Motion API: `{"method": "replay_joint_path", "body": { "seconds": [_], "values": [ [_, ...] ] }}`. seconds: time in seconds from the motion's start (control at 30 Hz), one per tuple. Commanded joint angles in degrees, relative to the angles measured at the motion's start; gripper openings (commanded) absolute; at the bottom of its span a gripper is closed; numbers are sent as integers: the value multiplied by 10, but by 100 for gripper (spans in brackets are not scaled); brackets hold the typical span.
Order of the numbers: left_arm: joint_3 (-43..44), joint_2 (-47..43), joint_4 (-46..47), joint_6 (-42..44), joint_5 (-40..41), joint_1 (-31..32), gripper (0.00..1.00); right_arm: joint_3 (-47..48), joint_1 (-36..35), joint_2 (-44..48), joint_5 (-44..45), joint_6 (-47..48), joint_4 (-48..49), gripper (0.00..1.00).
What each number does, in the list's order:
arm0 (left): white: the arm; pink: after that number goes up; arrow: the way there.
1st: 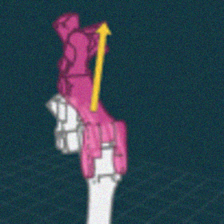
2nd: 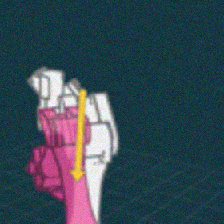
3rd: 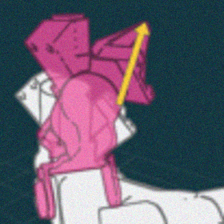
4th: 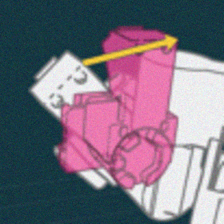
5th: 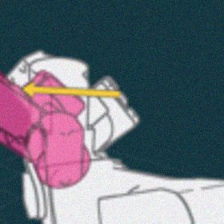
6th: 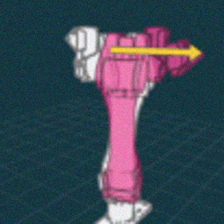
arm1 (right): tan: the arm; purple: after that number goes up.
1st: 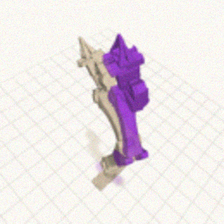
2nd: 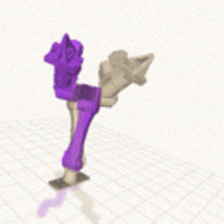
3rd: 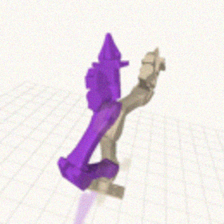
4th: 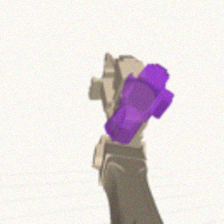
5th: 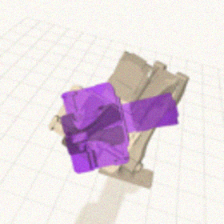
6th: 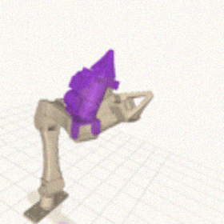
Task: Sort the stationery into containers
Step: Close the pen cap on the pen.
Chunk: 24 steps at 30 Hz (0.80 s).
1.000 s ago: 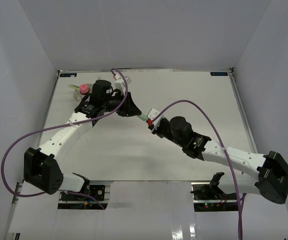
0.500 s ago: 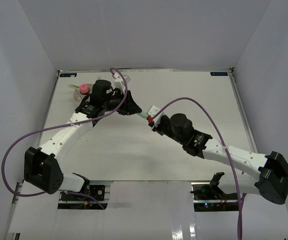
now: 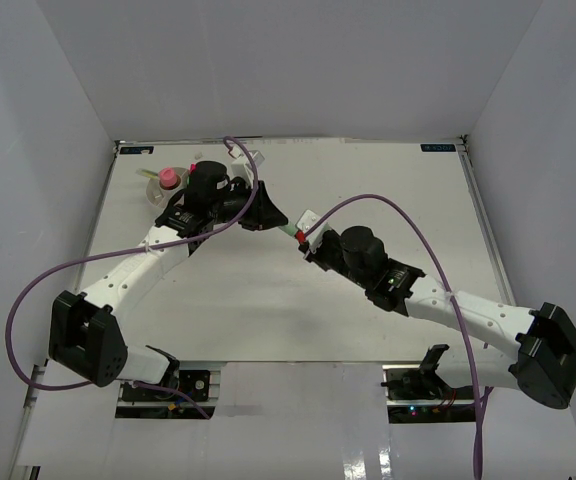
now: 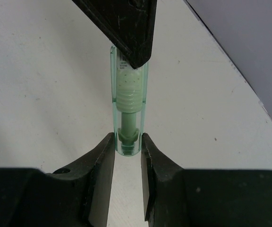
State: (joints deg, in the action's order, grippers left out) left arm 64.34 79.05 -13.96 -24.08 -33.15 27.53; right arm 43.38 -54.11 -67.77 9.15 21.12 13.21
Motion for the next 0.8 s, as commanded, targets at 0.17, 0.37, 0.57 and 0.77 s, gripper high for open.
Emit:
{"method": "replay_joint_path", "body": {
  "seconds": [0.17, 0.37, 0.57, 0.77],
  "values": [
    [-10, 10, -75, -21, -68, 56, 43, 34, -8, 42, -39, -6, 242, 19],
    [5, 7, -83, -25, -44, 50, 57, 10, -6, 60, -33, -5, 242, 19],
    [22, 1, -82, -26, -35, 46, 57, -7, -4, 69, -32, -8, 241, 19],
    [29, -20, -74, -39, -13, 31, 55, -25, -2, 69, -31, -14, 241, 19]
  ]
}}
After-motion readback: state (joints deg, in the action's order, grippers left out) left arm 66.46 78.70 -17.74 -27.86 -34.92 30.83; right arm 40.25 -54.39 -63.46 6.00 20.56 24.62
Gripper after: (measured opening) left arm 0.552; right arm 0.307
